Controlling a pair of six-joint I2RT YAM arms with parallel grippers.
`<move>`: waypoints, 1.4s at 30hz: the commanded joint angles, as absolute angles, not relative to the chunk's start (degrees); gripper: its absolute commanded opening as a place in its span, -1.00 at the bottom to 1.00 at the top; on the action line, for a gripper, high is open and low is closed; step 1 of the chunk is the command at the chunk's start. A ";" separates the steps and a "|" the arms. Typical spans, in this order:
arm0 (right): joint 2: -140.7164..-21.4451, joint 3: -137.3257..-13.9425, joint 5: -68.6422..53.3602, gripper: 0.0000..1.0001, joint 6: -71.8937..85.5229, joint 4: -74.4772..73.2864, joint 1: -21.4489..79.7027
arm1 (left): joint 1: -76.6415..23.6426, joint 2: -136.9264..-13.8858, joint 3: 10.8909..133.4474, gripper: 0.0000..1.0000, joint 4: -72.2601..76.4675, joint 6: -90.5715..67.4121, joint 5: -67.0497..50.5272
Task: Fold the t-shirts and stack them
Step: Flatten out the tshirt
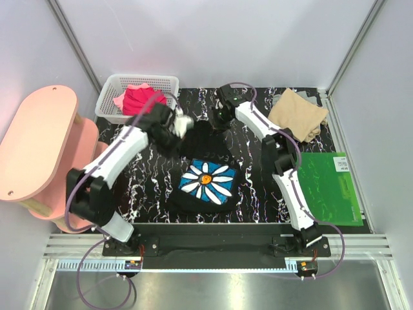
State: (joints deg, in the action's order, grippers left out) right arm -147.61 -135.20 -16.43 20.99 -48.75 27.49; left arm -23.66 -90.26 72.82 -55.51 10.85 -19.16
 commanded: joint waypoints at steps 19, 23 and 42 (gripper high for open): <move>-93.61 -120.58 1.94 -1.00 19.51 -48.34 25.75 | -29.53 -85.16 69.16 -0.57 -51.08 13.10 -10.72; -91.06 -123.13 0.44 -1.00 19.25 -50.00 25.93 | -29.18 -87.89 71.98 -0.31 -45.98 11.52 -7.48; -87.89 -143.88 24.42 -1.00 -3.34 -47.90 66.71 | -18.02 -85.00 72.87 -0.23 -43.24 4.66 -13.80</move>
